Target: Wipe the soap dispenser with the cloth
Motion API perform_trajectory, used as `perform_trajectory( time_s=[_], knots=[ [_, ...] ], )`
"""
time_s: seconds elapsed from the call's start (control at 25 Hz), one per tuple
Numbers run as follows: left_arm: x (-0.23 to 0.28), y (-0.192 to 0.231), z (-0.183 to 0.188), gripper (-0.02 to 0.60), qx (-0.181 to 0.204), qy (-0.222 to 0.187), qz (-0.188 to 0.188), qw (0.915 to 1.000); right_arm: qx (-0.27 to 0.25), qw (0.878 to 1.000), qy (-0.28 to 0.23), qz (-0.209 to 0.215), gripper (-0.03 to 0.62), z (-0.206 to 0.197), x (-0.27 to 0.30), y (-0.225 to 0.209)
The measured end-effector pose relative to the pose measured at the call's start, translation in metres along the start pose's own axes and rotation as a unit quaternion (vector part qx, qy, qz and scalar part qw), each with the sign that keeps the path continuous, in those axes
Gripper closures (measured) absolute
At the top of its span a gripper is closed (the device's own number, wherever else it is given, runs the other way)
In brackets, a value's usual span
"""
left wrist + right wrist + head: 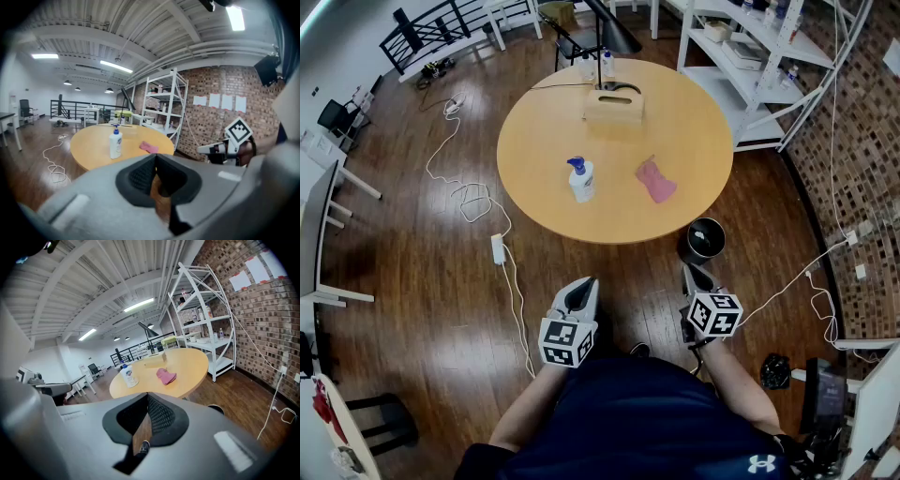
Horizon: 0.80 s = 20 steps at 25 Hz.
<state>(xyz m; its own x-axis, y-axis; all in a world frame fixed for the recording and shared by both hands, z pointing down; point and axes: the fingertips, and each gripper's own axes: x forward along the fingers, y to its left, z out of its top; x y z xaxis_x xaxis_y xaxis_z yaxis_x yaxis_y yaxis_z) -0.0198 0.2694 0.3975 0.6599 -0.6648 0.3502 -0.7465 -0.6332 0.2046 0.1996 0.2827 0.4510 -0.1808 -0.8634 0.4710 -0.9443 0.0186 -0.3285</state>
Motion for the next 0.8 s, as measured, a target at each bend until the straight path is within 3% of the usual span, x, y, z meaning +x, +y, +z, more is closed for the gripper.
perform_trajectory(
  time_s=[0.08, 0.24, 0.4, 0.52, 0.64, 0.8],
  knots=[
    [0.01, 0.032, 0.009, 0.567, -0.003, -0.005, 0.018, 0.9998, -0.004, 1.0, -0.005, -0.006, 0.583, 0.015, 0.021, -0.003],
    [0.041, 0.088, 0.023, 0.482, -0.01, 0.0, 0.022, 0.9997, -0.02, 0.999, -0.003, -0.032, 0.583, 0.035, 0.069, -0.011],
    [0.08, 0.139, 0.039, 0.41, 0.019, 0.018, 0.02, 0.9995, -0.057, 0.996, 0.023, -0.061, 0.556, 0.053, 0.122, -0.023],
    [0.115, 0.164, 0.052, 0.341, 0.04, 0.042, -0.012, 0.9982, -0.082, 0.992, 0.048, -0.081, 0.458, 0.069, 0.167, -0.037],
    [0.146, 0.187, 0.058, 0.314, 0.068, 0.07, -0.046, 0.9941, -0.105, 0.987, 0.079, -0.093, 0.445, 0.078, 0.212, -0.046],
    [0.164, 0.194, 0.047, 0.292, 0.094, 0.099, -0.052, 0.9893, -0.14, 0.978, 0.127, -0.091, 0.409, 0.065, 0.244, -0.057]
  ],
)
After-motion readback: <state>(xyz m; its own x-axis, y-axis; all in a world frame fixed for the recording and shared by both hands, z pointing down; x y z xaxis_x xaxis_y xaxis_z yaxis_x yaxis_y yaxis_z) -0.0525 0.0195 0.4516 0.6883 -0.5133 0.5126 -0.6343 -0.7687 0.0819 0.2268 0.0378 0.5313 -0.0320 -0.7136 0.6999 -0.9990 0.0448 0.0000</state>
